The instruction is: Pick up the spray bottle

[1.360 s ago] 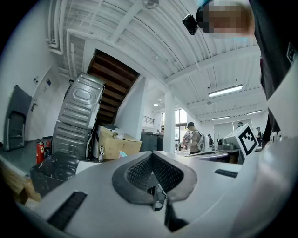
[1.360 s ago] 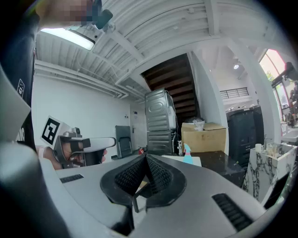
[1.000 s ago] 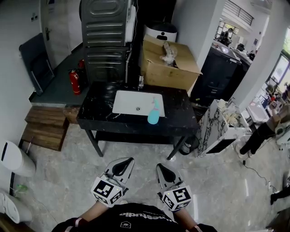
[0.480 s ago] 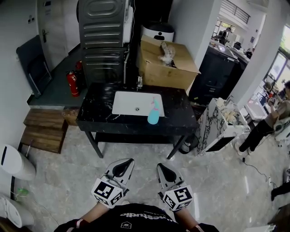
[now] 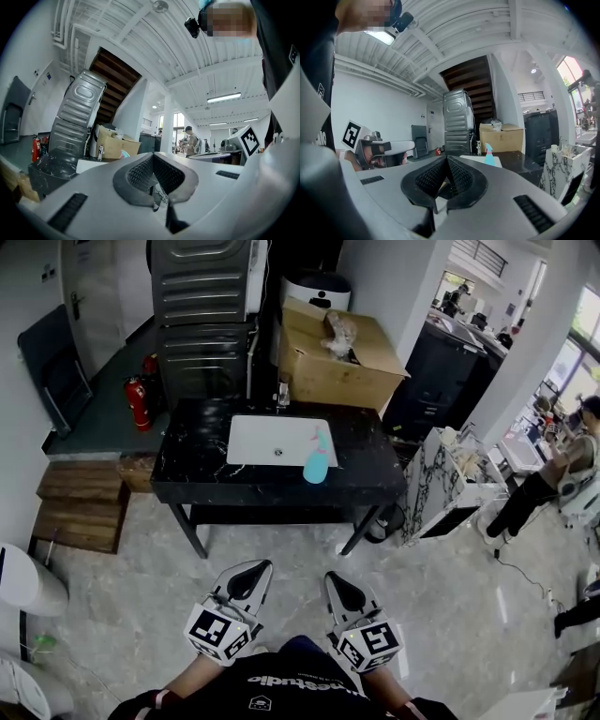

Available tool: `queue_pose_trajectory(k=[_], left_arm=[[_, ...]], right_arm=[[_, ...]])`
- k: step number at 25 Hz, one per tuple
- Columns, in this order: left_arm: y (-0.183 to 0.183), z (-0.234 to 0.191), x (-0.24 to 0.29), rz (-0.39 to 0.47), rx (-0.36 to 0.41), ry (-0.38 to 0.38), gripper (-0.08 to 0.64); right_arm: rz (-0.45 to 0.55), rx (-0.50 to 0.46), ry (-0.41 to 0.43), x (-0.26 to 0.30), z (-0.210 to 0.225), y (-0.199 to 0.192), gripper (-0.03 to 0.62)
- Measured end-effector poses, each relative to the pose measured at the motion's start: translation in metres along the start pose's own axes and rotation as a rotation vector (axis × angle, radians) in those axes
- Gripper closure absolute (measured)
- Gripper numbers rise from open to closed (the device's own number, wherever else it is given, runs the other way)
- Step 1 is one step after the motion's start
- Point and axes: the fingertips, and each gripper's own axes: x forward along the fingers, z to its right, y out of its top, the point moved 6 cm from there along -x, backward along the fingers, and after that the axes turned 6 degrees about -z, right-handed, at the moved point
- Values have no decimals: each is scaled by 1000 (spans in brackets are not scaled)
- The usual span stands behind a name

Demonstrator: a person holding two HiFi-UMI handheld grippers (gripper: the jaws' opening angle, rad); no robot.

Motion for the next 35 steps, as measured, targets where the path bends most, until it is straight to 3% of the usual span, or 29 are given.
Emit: queue_pose_trajectory(k=[9,16,26,35], left_arm=[[-7,-30,31,-21,-2,10,546],[-5,-79,117,-46,25,44,546],[26,-136,273,-42,71,59,546],[31,-183,313,-65,54,87,546]], right_arm=[[-6,17,2,37,24,-5,555],[33,19,33,113,99,12,555],[60,12,134,216,207,58,555],[59,29,136,273,241,75,555]])
